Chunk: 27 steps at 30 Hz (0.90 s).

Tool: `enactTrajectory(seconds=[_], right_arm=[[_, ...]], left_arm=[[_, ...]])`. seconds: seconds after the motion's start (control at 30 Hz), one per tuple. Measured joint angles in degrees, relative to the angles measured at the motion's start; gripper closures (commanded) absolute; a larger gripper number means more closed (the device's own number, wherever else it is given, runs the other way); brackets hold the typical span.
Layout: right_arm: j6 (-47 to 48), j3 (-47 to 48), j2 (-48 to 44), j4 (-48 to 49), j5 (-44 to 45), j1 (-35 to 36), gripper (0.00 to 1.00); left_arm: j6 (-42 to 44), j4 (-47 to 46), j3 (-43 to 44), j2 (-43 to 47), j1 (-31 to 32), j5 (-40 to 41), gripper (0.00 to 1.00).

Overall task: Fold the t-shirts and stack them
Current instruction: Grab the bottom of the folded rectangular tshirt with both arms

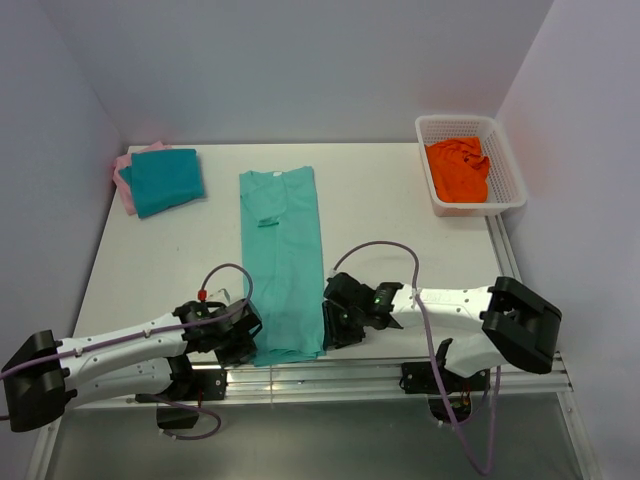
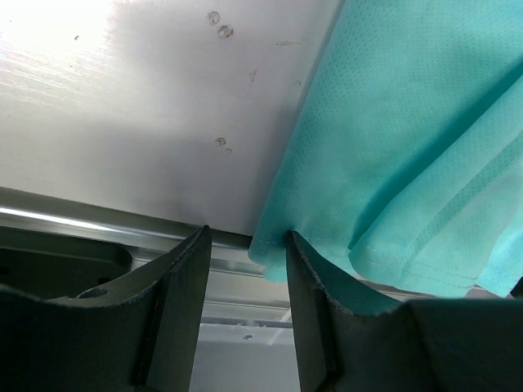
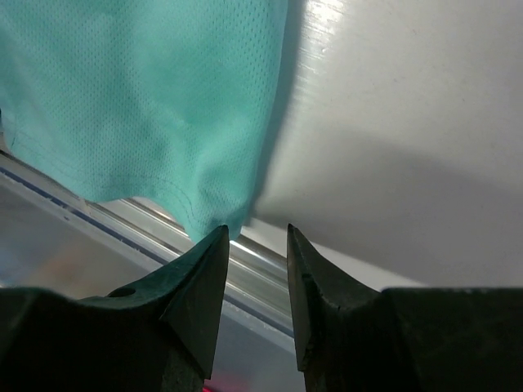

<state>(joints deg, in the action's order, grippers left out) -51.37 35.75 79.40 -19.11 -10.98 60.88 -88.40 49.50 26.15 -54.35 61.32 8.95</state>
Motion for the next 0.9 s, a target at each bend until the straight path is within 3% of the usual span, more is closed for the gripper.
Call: enactTrajectory(seconds=[0.3,0.63,0.77,0.9], right_arm=[[-0.1,-0.5,-2.7,0.2,0.4,0.0,0.54],[-0.5,2.4,4.9,4.1,-2.4,0.0,0.55],[-0.4,3.8,7.2,5.7,-3.3,0.0,0.62],[-0.2,4.1,8.0,5.7,-3.4,0.0,0.8]], left_arm=[[0.2,-0.2,0.0,0.5,0.0,0.0,0.53],[0.3,-0.4,0.0,0.9,0.0,0.0,0.52],[0.6,-0.7,-0.5,1.2,0.0,0.0,0.54],[0.7,-1.1,-1.7,1.8,0.0,0.0,0.6]])
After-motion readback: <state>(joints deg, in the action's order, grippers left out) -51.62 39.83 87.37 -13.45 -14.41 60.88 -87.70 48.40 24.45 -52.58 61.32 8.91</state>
